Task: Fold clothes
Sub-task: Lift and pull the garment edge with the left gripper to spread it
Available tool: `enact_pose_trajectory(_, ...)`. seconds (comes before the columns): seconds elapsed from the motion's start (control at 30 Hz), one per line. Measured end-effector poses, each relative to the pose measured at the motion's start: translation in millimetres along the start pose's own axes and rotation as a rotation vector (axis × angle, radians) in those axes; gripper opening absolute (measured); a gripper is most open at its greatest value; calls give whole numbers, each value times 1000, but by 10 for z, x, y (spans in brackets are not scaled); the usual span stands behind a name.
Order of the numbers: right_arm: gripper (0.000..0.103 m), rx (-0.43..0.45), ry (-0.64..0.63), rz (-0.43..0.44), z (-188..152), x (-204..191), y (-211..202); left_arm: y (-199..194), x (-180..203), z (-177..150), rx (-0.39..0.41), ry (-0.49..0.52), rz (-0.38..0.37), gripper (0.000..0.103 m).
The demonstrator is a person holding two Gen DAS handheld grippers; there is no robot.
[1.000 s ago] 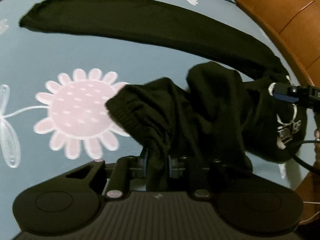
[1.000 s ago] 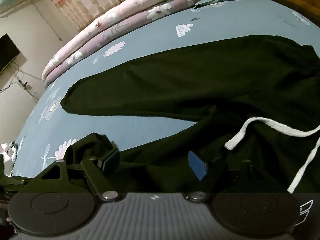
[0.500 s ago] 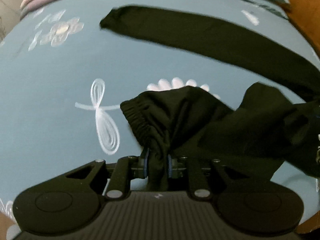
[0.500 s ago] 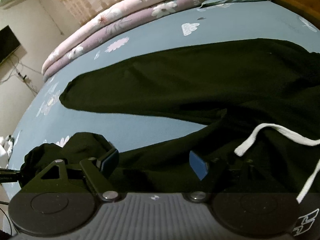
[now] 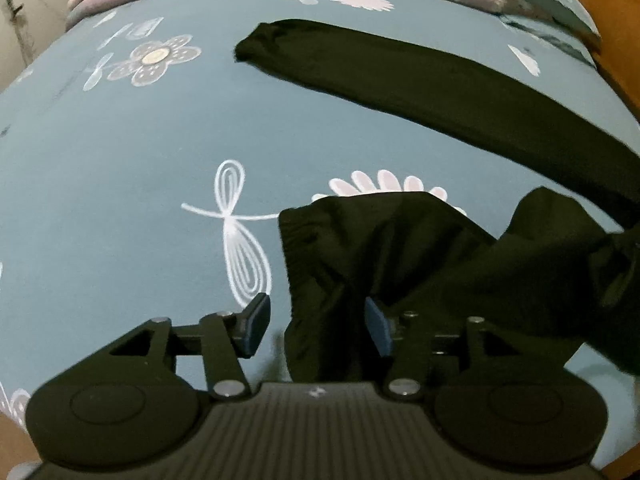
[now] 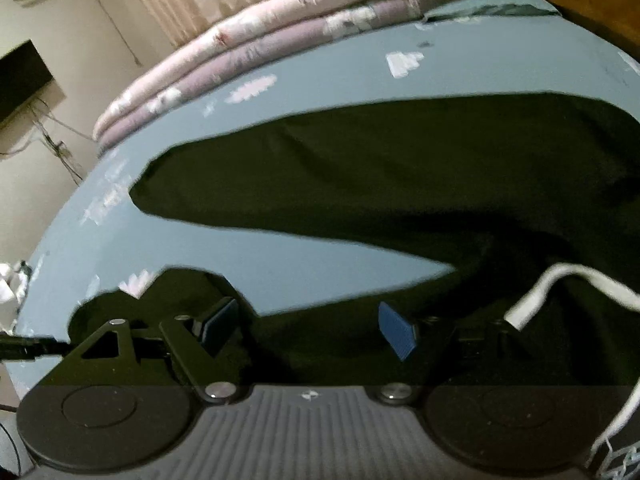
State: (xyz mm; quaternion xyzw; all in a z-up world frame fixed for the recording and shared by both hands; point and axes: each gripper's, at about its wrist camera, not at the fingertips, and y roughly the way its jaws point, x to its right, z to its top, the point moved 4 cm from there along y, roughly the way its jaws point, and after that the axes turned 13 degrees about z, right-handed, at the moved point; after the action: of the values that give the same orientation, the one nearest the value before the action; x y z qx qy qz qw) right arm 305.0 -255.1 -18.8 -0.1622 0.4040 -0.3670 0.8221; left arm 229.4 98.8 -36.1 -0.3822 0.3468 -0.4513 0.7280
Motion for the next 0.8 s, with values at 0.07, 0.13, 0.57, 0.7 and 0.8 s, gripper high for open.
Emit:
enact_pose_trajectory(0.07, 81, 1, -19, 15, 71, -33, 49, 5, -82, -45, -17, -58, -8, 54)
enact_pose_trajectory(0.13, 81, -6, -34, 29, 120, -59, 113, 44, -199, -100, -47, -149, -31, 53)
enact_pose_trajectory(0.57, 81, -70, -157, 175, 373, -532, 471, 504, -533, -444, -204, -633, -319, 51)
enact_pose_trajectory(0.7, 83, -95, -182, 204, 338, -651, 487, 567, -504, -442, -194, -679, -393, 50)
enact_pose_trajectory(0.8, 83, -122, -182, 207, 307, -673, 529, 420, -364, -308, -109, -585, -434, 50)
